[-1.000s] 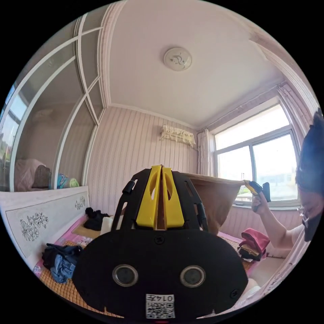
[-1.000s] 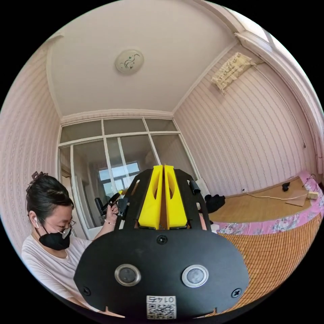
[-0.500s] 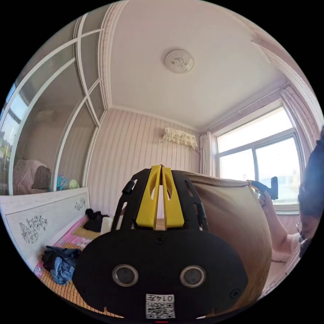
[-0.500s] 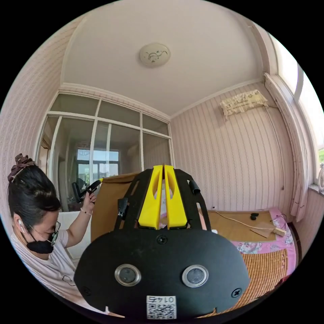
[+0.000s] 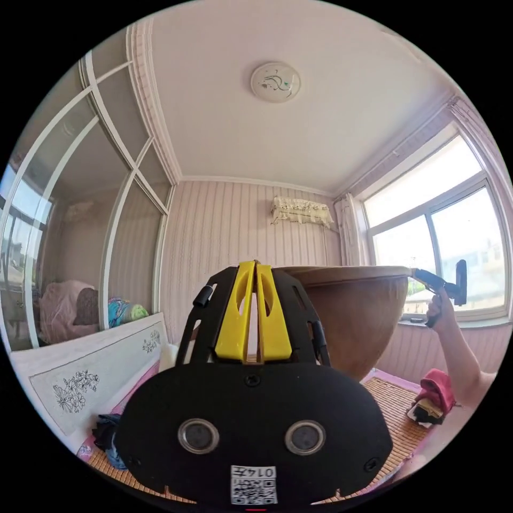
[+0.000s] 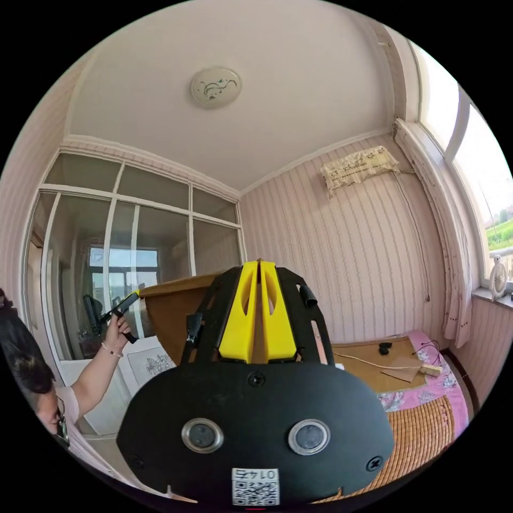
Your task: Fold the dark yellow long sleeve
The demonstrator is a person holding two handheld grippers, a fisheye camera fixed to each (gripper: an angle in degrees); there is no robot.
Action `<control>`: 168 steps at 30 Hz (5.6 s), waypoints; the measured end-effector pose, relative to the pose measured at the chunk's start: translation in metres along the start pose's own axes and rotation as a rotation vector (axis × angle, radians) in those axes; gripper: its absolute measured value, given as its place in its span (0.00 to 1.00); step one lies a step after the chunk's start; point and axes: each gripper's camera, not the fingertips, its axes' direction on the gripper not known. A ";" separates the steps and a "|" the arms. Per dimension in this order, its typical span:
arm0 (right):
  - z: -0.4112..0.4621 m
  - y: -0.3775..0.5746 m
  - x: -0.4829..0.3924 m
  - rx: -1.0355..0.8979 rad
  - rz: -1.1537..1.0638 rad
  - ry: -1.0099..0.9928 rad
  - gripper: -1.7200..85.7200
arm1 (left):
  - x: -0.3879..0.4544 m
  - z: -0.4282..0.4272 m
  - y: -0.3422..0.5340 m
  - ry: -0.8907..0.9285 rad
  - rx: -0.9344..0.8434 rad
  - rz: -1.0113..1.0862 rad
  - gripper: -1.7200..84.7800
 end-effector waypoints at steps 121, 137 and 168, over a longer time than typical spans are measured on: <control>-0.144 0.573 0.409 -0.642 0.659 0.910 0.08 | 0.505 0.698 0.524 0.829 -1.420 0.410 0.09; -0.130 0.608 0.413 -0.895 0.592 1.082 0.01 | 0.479 0.722 0.517 0.542 -1.420 0.258 0.09; -0.026 0.714 0.356 -0.858 0.440 1.031 0.01 | 0.271 0.544 0.490 0.511 -1.338 0.056 0.09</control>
